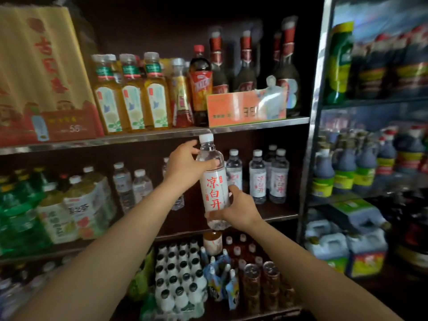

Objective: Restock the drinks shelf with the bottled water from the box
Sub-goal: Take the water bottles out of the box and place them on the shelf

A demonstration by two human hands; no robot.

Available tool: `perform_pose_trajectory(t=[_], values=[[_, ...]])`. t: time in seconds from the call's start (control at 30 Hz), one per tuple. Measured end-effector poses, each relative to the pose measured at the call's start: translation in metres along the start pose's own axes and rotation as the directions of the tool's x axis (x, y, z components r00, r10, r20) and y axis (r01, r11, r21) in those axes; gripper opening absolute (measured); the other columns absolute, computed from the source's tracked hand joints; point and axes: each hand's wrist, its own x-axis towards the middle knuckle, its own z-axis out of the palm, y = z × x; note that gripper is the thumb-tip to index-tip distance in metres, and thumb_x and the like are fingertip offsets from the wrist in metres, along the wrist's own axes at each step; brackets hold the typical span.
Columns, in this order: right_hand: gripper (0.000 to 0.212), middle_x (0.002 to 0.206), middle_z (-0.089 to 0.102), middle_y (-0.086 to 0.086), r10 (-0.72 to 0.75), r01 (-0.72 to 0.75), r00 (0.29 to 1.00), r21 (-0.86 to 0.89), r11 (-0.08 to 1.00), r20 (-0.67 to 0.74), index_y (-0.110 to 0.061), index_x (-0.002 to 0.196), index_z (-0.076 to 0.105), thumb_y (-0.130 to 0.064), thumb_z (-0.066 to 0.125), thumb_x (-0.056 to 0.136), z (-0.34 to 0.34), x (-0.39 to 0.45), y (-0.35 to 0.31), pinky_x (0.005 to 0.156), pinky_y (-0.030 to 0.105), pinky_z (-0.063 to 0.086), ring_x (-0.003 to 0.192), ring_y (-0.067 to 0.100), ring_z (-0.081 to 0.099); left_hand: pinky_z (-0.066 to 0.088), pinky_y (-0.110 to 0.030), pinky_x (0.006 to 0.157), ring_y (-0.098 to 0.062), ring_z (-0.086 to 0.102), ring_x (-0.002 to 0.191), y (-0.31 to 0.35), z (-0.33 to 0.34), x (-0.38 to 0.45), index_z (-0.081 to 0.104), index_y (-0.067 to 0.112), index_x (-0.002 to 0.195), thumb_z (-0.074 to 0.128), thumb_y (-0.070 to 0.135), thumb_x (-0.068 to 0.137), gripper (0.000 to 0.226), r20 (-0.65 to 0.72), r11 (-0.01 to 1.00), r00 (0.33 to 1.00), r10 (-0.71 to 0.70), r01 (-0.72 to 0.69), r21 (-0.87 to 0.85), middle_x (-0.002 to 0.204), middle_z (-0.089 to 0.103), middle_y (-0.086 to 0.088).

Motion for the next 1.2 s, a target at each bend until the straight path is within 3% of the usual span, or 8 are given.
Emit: perform_pose_trajectory(t=[0.17,0.3,0.5,0.63,0.7,0.83,0.97,1.2], values=[[0.064,0.099,0.062,-0.008,0.077,-0.081,0.995,-0.059,0.995,-0.069,-0.021,0.108,0.047,-0.034,0.087,0.060,-0.041,0.012,0.051,0.080,0.030,0.055,0.091,0.011,0.062,0.053,-0.037,0.089,-0.014,0.066,0.098,0.015,0.067,0.019,0.057,0.029,0.128,0.075,0.061,0.053,0.084,0.160,0.998,0.985,0.061,-0.061,-0.004,0.116,0.065,0.010],[0.068,0.107,0.065,-0.003,0.134,-0.141,0.986,-0.070,0.987,-0.103,-0.018,0.115,0.048,-0.035,0.087,0.062,-0.061,0.022,0.087,0.084,0.033,0.056,0.097,0.014,0.064,0.054,-0.042,0.086,-0.007,0.068,0.088,0.024,0.113,0.032,0.070,0.031,0.100,0.078,0.054,0.055,0.051,0.286,0.997,0.955,0.074,-0.065,-0.039,0.094,0.073,0.012],[0.069,0.108,0.066,0.001,0.184,-0.206,0.970,-0.127,0.970,-0.161,-0.012,0.115,0.051,-0.036,0.088,0.061,-0.081,0.041,0.126,0.083,0.031,0.054,0.099,0.017,0.064,0.054,-0.039,0.085,-0.010,0.066,0.089,0.028,0.167,0.049,0.066,0.025,0.091,0.081,0.047,0.063,0.039,0.322,0.992,0.939,0.122,-0.125,-0.013,0.095,0.071,0.010],[0.074,0.108,0.066,0.006,0.211,-0.244,0.952,-0.130,0.961,-0.223,-0.008,0.118,0.046,-0.033,0.088,0.061,-0.086,0.053,0.147,0.079,0.030,0.052,0.099,0.022,0.064,0.054,-0.040,0.082,-0.010,0.066,0.089,0.024,0.198,0.061,0.068,0.024,0.100,0.077,0.056,0.057,0.054,0.338,0.988,0.929,0.151,-0.150,-0.026,0.097,0.071,0.009],[0.080,0.107,0.065,0.007,0.223,-0.255,0.940,-0.096,0.962,-0.258,-0.010,0.120,0.038,-0.030,0.089,0.061,-0.087,0.058,0.155,0.075,0.030,0.050,0.099,0.025,0.064,0.054,-0.037,0.080,-0.009,0.065,0.089,0.021,0.210,0.066,0.067,0.023,0.101,0.079,0.052,0.059,0.052,0.354,0.989,0.924,0.146,-0.148,-0.022,0.099,0.070,0.011],[0.070,0.098,0.058,0.002,0.275,-0.305,0.916,-0.065,0.950,-0.291,-0.014,0.103,0.034,-0.028,0.089,0.062,-0.088,0.070,0.173,0.066,0.025,0.043,0.097,0.023,0.064,0.053,-0.035,0.083,-0.010,0.064,0.092,0.014,0.232,0.076,0.065,0.021,0.105,0.081,0.045,0.064,0.050,0.392,0.990,0.909,0.143,-0.135,-0.047,0.103,0.069,0.009],[0.067,0.108,0.062,0.007,0.301,-0.347,0.903,-0.107,0.932,-0.308,-0.014,0.101,0.035,-0.029,0.088,0.064,-0.088,0.082,0.186,0.068,0.029,0.047,0.098,0.024,0.063,0.047,-0.028,0.080,-0.011,0.062,0.098,0.007,0.248,0.085,0.062,0.017,0.113,0.081,0.040,0.068,0.054,0.440,0.988,0.885,0.151,-0.137,-0.064,0.108,0.066,0.007],[0.064,0.108,0.065,0.009,0.323,-0.424,0.869,-0.228,0.876,-0.375,-0.018,0.097,0.030,-0.036,0.084,0.068,-0.080,0.098,0.206,0.070,0.033,0.048,0.098,0.029,0.065,0.050,-0.033,0.089,-0.014,0.061,0.105,-0.007,0.275,0.102,0.055,0.018,0.115,0.077,0.034,0.075,0.048,0.542,0.975,0.816,0.203,-0.217,-0.038,0.114,0.064,0.004]])
